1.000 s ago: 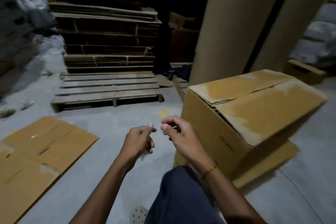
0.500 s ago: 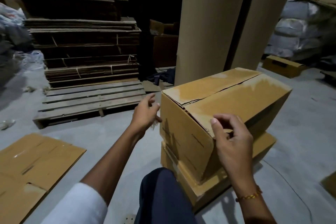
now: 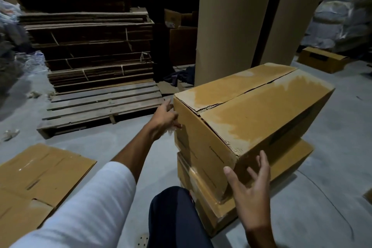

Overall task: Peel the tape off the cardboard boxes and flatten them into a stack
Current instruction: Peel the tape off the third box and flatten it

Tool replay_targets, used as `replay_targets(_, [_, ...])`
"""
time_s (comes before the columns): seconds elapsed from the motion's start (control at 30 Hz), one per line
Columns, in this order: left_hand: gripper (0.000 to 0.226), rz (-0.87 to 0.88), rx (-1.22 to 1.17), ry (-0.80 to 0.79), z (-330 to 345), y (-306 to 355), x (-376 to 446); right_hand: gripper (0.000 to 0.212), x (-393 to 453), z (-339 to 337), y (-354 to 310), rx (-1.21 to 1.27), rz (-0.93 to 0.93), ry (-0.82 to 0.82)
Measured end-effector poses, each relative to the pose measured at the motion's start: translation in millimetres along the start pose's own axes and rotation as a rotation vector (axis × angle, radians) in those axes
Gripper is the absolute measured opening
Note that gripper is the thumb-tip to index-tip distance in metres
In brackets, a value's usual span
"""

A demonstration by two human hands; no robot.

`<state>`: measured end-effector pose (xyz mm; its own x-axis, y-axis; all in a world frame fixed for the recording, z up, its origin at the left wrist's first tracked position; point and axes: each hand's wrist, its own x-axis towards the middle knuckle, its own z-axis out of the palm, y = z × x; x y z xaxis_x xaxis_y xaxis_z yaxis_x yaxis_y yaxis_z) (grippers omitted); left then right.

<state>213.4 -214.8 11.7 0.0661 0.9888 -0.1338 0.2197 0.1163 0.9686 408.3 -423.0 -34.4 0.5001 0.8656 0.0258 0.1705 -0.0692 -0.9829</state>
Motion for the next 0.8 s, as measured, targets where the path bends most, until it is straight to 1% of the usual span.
replay_targets(0.07, [0.065,-0.018,-0.070,-0.014,3.6,-2.1,5.8,0.108,2.9,2.1,0.9,0.006,-0.012,-0.016])
replay_targets(0.13, [0.056,-0.028,-0.093,0.008,5.6,-1.6,5.5,0.113,4.2,4.4,1.7,0.010,-0.015,-0.025])
replay_targets(0.27, [0.033,0.046,0.044,0.045,9.7,-0.3,-1.0,0.122,2.5,2.4,5.8,-0.026,0.000,0.028])
replay_targets(0.33, [0.028,0.083,0.086,0.064,11.3,-1.1,-5.5,0.122,-0.1,-2.8,10.9,-0.004,0.032,0.064])
replay_targets(0.43, [0.026,0.109,0.067,0.045,10.5,-4.2,-11.3,0.114,-2.8,-8.9,23.8,0.088,0.078,0.108])
replay_targets(0.5, [0.025,0.078,0.047,-0.009,8.4,-5.7,-14.0,0.112,-5.1,-6.8,34.9,0.131,0.153,0.118])
replay_targets(0.53, [0.027,0.047,0.027,-0.055,7.2,-6.9,-15.5,0.114,-6.4,-3.4,40.6,0.133,0.202,0.105])
replay_targets(0.63, [0.047,-0.036,0.017,-0.152,5.6,-11.1,-16.6,0.121,-10.8,8.8,55.4,0.085,0.292,0.054])
replay_targets(0.7, [0.047,-0.034,0.072,-0.144,6.9,-11.7,-18.7,0.124,-10.8,12.6,61.1,0.059,0.299,0.055])
replay_targets(0.77, [0.044,0.010,0.121,-0.119,8.7,-10.3,-21.2,0.124,-8.9,13.6,63.3,0.079,0.314,0.075])
replay_targets(0.8, [0.042,0.042,0.136,-0.106,9.5,-7.9,-23.1,0.128,-8.0,13.6,62.2,0.108,0.318,0.090])
